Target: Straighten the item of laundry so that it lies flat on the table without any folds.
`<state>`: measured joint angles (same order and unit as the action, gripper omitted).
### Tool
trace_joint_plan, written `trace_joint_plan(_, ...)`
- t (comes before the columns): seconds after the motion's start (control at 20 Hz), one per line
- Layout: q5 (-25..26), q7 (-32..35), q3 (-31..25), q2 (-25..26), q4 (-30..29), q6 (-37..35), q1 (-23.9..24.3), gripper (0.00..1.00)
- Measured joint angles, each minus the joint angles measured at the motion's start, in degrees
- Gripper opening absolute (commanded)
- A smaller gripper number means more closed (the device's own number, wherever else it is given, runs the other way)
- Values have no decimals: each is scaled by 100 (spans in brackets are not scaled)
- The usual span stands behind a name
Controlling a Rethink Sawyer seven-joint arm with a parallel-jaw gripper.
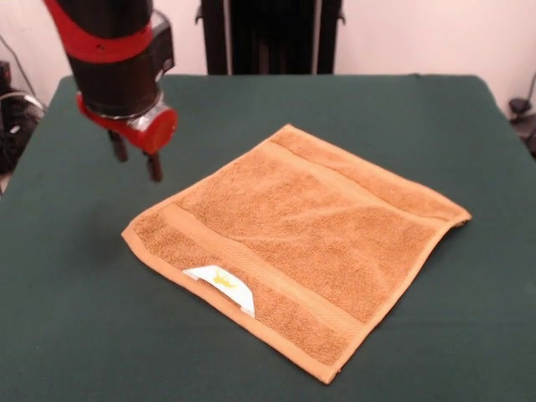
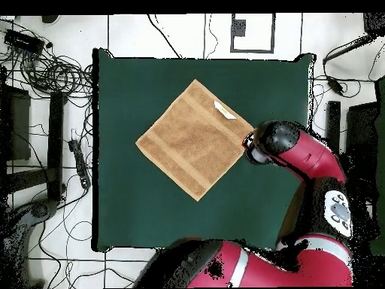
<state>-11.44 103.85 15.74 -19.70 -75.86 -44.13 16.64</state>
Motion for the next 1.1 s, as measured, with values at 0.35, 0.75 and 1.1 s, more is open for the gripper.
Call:
trace_joint_plan(0.35, -122, 330, -87, -230, -138, 290, -135, 100)
trace_joint_plan(0.75, -61, 330, -395, -358, -400, 1843, -129, 100)
trace_joint_plan(1.1, 537, 330, -812, -819, -742, 2303, 95, 100)
